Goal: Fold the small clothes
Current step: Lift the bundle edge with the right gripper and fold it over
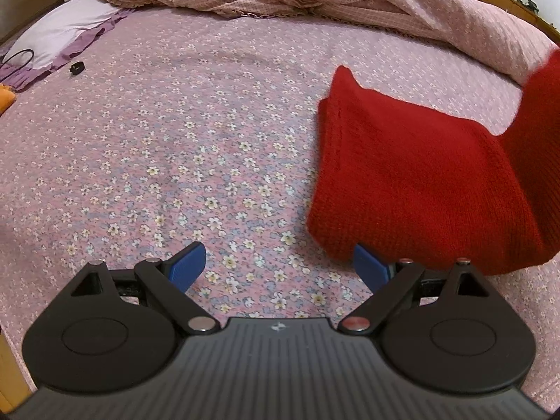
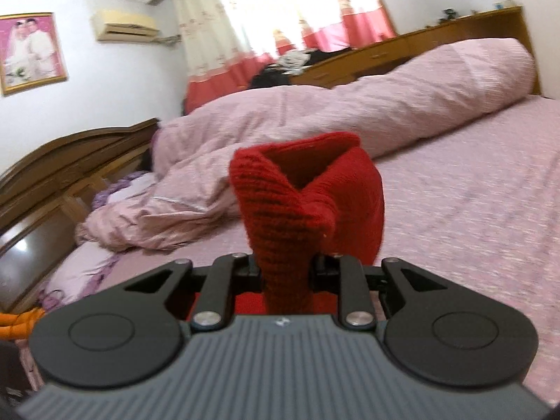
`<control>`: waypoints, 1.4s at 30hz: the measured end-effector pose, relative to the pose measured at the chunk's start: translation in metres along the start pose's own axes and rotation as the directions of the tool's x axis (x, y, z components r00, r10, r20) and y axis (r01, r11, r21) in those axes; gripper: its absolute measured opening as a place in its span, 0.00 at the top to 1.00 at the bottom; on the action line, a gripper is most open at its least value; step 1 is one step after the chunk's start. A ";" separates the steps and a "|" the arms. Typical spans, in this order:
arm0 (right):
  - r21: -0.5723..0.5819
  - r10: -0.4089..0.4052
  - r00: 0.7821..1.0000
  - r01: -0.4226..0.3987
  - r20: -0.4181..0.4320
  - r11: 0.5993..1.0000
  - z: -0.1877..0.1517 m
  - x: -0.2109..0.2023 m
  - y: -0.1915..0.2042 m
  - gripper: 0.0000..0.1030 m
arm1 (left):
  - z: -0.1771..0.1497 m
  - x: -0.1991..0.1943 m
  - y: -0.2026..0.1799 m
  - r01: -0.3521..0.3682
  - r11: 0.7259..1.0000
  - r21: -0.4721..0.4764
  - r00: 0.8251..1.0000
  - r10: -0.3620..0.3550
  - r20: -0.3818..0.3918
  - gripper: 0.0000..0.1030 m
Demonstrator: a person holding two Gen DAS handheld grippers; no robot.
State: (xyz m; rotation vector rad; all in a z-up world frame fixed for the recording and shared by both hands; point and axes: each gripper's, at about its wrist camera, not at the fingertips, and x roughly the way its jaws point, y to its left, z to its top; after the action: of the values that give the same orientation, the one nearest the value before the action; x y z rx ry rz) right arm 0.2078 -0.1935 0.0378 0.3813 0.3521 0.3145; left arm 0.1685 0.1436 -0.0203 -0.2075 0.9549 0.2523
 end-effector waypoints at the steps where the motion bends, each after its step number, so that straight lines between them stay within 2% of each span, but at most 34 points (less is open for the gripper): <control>1: -0.003 0.013 1.000 -0.013 -0.002 1.000 0.001 0.003 0.005 0.76 | 0.000 -0.001 0.001 -0.001 1.000 -0.001 1.000 0.001 0.003 0.09; 5: -0.036 0.079 0.996 -0.080 -0.035 0.996 -0.001 0.017 0.031 0.76 | 0.001 -0.002 0.007 0.000 1.000 -0.011 1.000 0.000 0.007 0.09; 9: -0.045 0.144 0.981 -0.151 -0.132 0.988 -0.014 0.042 0.049 0.76 | 0.000 -0.002 0.014 -0.003 1.000 -0.025 1.000 0.004 0.007 0.09; 13: -0.078 0.153 0.961 -0.175 -0.229 0.982 -0.038 0.065 0.063 0.76 | -0.001 -0.003 0.022 -0.007 0.999 -0.036 1.000 0.007 0.009 0.09; 16: -0.098 0.156 0.952 -0.188 -0.265 0.977 -0.054 0.074 0.069 0.77 | -0.002 -0.002 0.030 -0.013 0.999 -0.050 1.000 0.013 0.009 0.09; 21: -0.055 0.177 0.943 -0.200 -0.282 0.978 -0.062 0.076 0.069 0.77 | -0.003 0.001 0.043 -0.022 0.996 -0.081 1.000 0.023 0.003 0.09; 23: -0.013 0.190 0.949 -0.200 -0.250 0.980 -0.055 0.075 0.068 0.76 | -0.003 0.001 0.048 -0.025 0.996 -0.088 1.000 0.026 0.003 0.09; 26: -0.035 0.204 0.960 -0.214 -0.193 0.976 -0.044 0.069 0.078 0.76 | -0.003 0.001 0.055 -0.033 0.995 -0.098 0.999 0.034 0.004 0.09; 30: -0.038 0.252 0.951 -0.262 -0.182 0.964 -0.042 0.068 0.093 0.76 | -0.002 0.001 0.064 -0.042 0.993 -0.115 0.999 0.043 0.007 0.09; 38: -0.097 0.255 0.909 -0.301 -0.328 0.949 -0.099 0.090 0.112 0.75 | -0.001 -0.004 0.075 -0.072 0.991 -0.113 0.997 0.074 0.016 0.09; 42: -0.109 0.258 0.908 -0.308 -0.329 0.945 -0.102 0.084 0.113 0.70 | 0.003 -0.011 0.077 -0.081 0.992 -0.102 0.996 0.085 0.034 0.09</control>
State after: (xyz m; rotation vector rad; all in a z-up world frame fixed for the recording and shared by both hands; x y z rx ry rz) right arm 0.2167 -0.0323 -0.0274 0.2240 0.5791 0.6896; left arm 0.1421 0.2162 -0.0144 -0.2548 0.9147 0.3799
